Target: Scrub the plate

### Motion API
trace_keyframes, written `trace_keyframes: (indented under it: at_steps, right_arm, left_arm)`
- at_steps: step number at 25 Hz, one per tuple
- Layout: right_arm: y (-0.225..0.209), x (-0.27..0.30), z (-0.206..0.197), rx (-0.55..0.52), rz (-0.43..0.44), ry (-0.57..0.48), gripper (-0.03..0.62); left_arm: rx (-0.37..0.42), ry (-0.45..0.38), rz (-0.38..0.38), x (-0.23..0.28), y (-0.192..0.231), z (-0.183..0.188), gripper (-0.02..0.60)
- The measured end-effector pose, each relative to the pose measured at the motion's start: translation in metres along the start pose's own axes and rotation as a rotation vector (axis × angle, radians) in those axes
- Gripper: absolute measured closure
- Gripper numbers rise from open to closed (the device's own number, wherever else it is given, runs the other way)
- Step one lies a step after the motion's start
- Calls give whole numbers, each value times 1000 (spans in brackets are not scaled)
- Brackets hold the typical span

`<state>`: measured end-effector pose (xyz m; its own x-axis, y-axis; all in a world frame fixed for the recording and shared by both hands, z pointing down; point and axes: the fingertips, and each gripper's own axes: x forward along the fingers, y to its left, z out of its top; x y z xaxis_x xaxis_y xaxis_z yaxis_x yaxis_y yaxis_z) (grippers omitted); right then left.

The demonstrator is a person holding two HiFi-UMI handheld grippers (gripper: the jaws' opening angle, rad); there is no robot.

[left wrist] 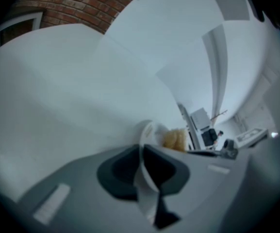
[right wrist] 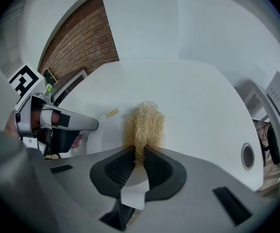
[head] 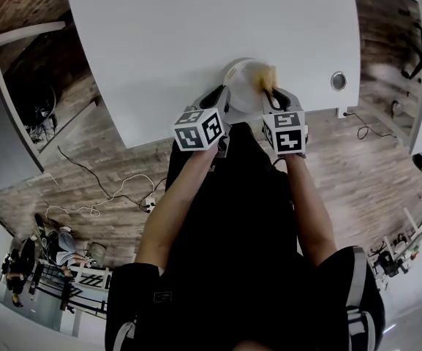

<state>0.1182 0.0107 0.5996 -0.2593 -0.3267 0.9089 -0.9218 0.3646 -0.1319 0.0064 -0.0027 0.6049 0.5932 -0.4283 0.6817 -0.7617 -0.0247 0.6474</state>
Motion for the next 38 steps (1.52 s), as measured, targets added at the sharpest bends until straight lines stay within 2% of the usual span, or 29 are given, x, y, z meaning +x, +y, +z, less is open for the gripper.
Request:
trace_keyframes:
  at_steps: [8, 13, 22, 25, 28, 34, 38]
  right_arm:
    - [61, 17, 15, -77, 118, -1, 545]
    - [65, 19, 19, -69, 141, -4, 545]
    - [-12, 3, 16, 37, 4, -22, 545]
    - [-26, -2, 21, 23, -43, -31, 544]
    - [-26, 2, 25, 22, -43, -36, 545]
    - [14, 19, 36, -40, 25, -25, 545]
    - [52, 25, 38, -89, 126, -11, 545]
  left_arm:
    - [-7, -4, 1, 0, 0, -1, 552]
    - [-10, -4, 3, -1, 1, 0, 552]
    - [-16, 2, 0, 0, 0, 0, 552]
    - [-10, 3, 4, 0, -1, -1, 552]
    - [1, 1, 6, 0, -1, -1, 552]
    - [-1, -1, 8, 0, -1, -1, 552]
    - [0, -2, 11, 0, -1, -2, 552]
